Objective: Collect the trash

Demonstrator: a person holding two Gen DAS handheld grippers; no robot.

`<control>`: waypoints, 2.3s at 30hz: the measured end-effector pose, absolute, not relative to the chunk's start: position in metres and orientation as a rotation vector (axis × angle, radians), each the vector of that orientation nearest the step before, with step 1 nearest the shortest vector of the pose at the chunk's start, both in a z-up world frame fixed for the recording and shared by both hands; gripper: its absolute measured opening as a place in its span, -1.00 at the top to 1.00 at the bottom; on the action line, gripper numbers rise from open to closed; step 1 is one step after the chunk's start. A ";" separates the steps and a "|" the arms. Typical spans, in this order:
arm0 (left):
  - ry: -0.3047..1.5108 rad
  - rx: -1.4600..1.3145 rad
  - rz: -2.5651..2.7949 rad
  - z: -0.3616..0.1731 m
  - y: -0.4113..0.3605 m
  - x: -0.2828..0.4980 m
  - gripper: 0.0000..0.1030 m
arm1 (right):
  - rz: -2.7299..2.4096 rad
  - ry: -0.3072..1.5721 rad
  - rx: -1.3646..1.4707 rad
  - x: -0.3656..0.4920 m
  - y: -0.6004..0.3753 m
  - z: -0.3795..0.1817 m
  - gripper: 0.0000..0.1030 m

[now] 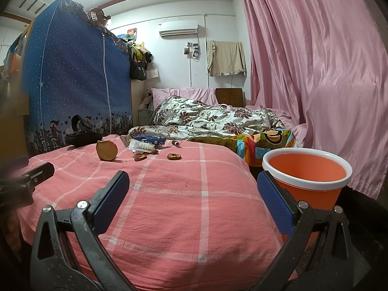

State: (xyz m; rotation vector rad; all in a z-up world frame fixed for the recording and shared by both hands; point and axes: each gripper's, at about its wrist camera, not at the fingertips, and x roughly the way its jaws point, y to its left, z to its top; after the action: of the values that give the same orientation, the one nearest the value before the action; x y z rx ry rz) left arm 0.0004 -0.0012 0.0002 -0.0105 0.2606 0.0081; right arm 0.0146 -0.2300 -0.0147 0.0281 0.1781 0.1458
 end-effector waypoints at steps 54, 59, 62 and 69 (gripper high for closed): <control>0.265 -0.024 -0.014 0.009 0.014 0.021 -0.94 | 0.182 0.179 -0.014 0.040 -0.218 -0.001 -1.00; 0.254 -0.032 -0.016 0.029 0.028 0.051 -0.94 | 0.208 0.125 -0.067 0.071 -0.208 0.024 -1.00; 0.242 -0.023 -0.030 0.039 0.032 0.071 -0.94 | 0.242 0.128 -0.089 0.097 -0.202 0.032 -1.00; 0.385 -0.052 -0.089 0.044 0.042 0.129 -0.93 | 0.321 0.262 -0.098 0.165 -0.195 0.034 -1.00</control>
State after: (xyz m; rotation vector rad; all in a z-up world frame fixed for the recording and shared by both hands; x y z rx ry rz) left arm 0.1294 0.0418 0.0436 -0.0523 0.3845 -0.0894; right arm 0.1651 -0.1955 0.0336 -0.0984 0.2615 0.3211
